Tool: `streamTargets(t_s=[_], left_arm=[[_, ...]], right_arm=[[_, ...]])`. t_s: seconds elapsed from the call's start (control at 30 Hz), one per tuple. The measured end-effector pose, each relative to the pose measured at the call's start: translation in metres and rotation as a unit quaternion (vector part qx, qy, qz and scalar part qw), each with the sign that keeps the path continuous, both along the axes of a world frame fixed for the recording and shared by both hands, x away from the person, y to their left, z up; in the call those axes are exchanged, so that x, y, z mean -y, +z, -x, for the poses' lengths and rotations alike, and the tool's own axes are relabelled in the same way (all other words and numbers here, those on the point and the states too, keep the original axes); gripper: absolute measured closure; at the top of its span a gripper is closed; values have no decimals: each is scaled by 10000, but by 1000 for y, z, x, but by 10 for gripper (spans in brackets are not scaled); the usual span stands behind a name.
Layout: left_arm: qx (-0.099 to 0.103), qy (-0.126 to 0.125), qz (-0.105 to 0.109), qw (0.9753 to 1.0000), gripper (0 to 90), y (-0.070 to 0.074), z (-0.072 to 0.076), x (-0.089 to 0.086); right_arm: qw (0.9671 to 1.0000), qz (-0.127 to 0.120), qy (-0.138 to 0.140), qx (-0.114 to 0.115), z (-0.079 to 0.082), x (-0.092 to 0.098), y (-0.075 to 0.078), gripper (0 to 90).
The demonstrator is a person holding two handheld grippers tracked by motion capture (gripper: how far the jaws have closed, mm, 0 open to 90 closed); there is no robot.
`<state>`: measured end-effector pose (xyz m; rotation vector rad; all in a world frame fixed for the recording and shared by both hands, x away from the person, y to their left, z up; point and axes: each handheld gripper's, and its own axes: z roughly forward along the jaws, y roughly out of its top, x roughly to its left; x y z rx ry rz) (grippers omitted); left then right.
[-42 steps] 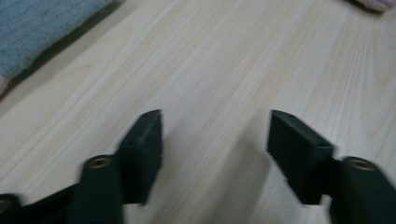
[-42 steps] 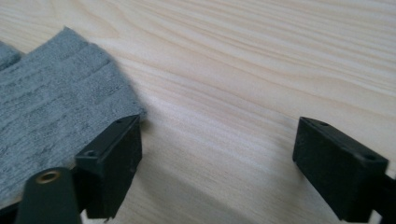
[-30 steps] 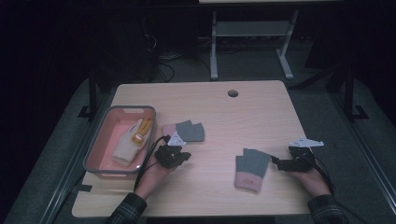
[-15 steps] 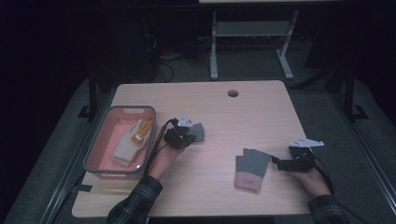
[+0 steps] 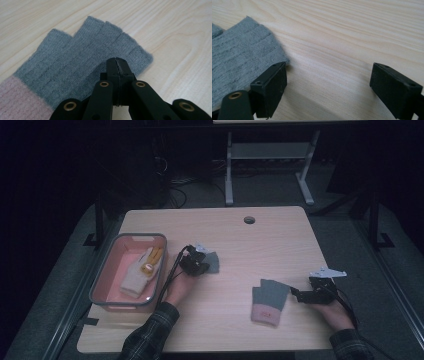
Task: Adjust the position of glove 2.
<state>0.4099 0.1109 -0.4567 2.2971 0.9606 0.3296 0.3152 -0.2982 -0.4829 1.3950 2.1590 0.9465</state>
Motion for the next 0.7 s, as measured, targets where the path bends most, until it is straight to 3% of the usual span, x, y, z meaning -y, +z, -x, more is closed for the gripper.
streamTargets(t_s=[0.23,0.43,0.57,0.7], left_arm=[[-168,-388,123,9990,897,0,9,17],[-342,-745,361,9960,897,-1,22,40],[-356,-975,399,9938,897,-1,29,51],[-226,-1017,449,9935,897,7,32,51]], right_arm=[[10000,0,1,-1,0,0,0,138],[10000,2,2,0,0,0,0,138],[10000,-1,-2,2,0,0,0,139],[10000,0,0,3,0,0,0,139]])
